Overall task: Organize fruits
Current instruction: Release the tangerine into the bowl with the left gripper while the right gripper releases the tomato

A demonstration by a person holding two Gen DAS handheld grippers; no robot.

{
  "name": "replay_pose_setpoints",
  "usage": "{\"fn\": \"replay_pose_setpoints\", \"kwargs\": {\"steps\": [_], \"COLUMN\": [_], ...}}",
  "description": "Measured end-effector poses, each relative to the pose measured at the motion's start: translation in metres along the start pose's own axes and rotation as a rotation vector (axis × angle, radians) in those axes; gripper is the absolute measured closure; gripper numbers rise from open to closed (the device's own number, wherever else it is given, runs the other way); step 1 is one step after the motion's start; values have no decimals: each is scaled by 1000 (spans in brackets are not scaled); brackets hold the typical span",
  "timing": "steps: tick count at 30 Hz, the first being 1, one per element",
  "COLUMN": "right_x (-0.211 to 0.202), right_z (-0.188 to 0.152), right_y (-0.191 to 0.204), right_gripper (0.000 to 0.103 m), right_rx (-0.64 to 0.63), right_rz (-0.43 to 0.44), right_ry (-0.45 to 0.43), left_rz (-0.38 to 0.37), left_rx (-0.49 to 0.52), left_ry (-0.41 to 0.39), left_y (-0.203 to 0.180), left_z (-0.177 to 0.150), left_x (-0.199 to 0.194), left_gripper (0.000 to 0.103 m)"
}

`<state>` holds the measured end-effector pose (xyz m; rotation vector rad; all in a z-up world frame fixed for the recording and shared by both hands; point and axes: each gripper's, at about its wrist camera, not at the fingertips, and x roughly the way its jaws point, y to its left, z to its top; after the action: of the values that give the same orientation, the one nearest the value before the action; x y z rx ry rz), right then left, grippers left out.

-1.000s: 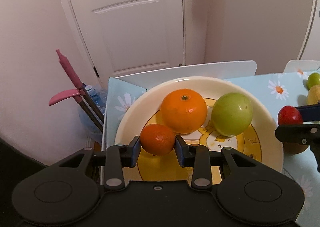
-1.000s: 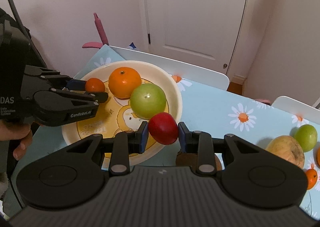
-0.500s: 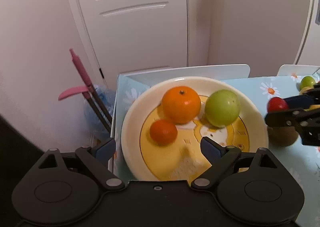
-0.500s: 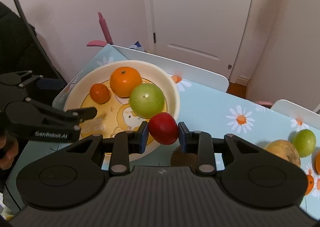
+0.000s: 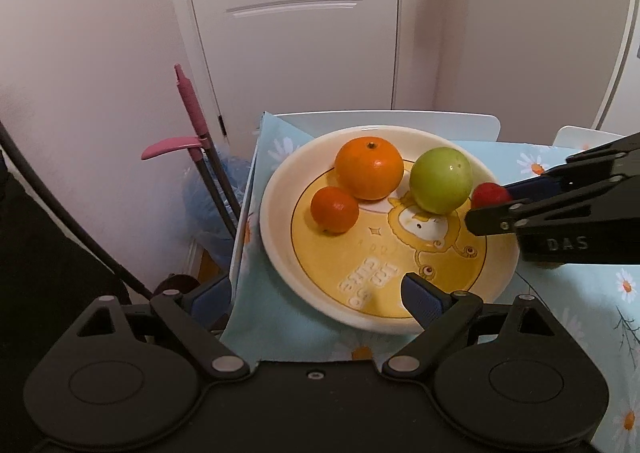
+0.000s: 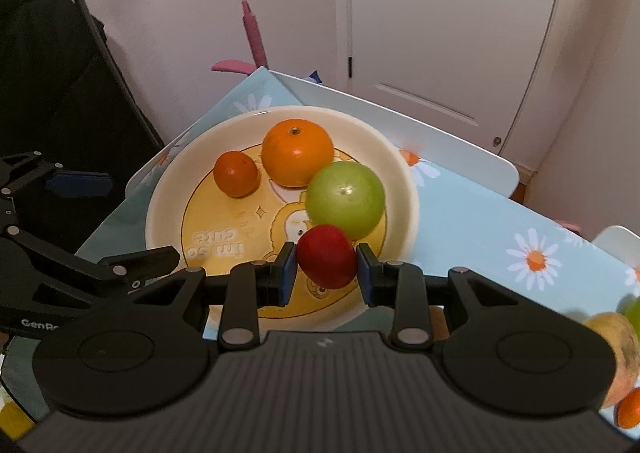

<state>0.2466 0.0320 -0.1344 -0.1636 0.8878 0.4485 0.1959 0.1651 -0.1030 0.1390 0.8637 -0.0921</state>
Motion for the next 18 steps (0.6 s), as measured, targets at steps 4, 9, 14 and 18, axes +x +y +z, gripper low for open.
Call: {"fn": "replay_pose_setpoints", "kwargs": {"steps": [4, 9, 14, 18], "right_x": [0, -12, -29, -46], "right_z": [0, -3, -8, -13], "right_y": [1, -5, -11, -17], "right_gripper": [48, 12, 5, 5], "right_rx": [-6, 20, 48, 63], "right_rz": [3, -3, -26, -47], "right_ry": [-11, -43, -58, -63], "left_rz": [4, -1, -6, -6], "left_rx": [-1, -4, -3, -9], "left_ry": [0, -3, -8, -15], "left_y": [1, -1, -6, -9], "left_z": [-2, -4, -5, -2], "left_x": [-3, -6, -14, -21], "left_gripper": [9, 8, 8, 8]}}
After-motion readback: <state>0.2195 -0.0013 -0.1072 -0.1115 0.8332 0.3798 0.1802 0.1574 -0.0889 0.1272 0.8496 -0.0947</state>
